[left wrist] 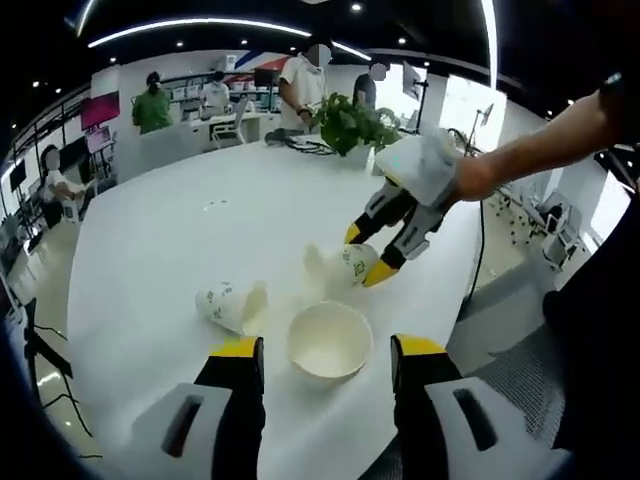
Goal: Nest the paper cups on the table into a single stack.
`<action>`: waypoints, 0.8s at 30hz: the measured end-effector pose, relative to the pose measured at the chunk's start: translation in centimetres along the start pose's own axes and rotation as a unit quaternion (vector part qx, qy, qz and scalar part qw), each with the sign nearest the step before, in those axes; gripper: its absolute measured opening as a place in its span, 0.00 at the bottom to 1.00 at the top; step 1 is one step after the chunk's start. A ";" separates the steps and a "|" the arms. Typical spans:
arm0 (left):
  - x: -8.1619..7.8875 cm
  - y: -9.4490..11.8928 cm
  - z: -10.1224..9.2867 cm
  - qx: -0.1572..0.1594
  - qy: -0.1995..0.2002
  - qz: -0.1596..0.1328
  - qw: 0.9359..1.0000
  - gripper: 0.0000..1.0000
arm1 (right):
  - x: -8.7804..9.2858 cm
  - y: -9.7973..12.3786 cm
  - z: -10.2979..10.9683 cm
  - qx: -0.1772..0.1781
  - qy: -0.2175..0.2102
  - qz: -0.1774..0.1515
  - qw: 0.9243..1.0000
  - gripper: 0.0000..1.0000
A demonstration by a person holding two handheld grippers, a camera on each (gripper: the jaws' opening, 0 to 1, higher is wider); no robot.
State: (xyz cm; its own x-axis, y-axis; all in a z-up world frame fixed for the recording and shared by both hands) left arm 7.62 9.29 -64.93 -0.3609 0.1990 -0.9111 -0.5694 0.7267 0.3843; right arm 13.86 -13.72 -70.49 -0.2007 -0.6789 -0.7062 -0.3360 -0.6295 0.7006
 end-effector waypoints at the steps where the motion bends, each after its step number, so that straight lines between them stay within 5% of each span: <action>1: -0.5 -0.1 -0.2 0.001 0.003 -0.006 1.000 0.50 | -0.4 0.2 0.0 0.001 0.003 -0.008 1.000 0.34; 24: -2.5 -1.3 0.1 0.018 0.008 -0.022 1.000 0.49 | -7.6 0.7 3.6 -0.027 0.110 -0.076 0.991 0.34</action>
State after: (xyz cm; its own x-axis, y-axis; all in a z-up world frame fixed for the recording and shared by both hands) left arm 9.33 7.94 -63.20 -0.3484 0.1568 -0.9241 -0.5580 0.7575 0.3389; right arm 11.81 -7.62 -64.94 0.0562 -0.6374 -0.7685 -0.2956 -0.7458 0.5970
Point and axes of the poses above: the point that each gripper's makers call its tool centre point, and the gripper's own axes: y roughly backward along the fingers, z roughly to its left, x roughly out of its underside, the point moved 9 cm from there along y, roughly backward along the fingers, and after that the axes turned 13 degrees about -z, right-handed, at the moved point
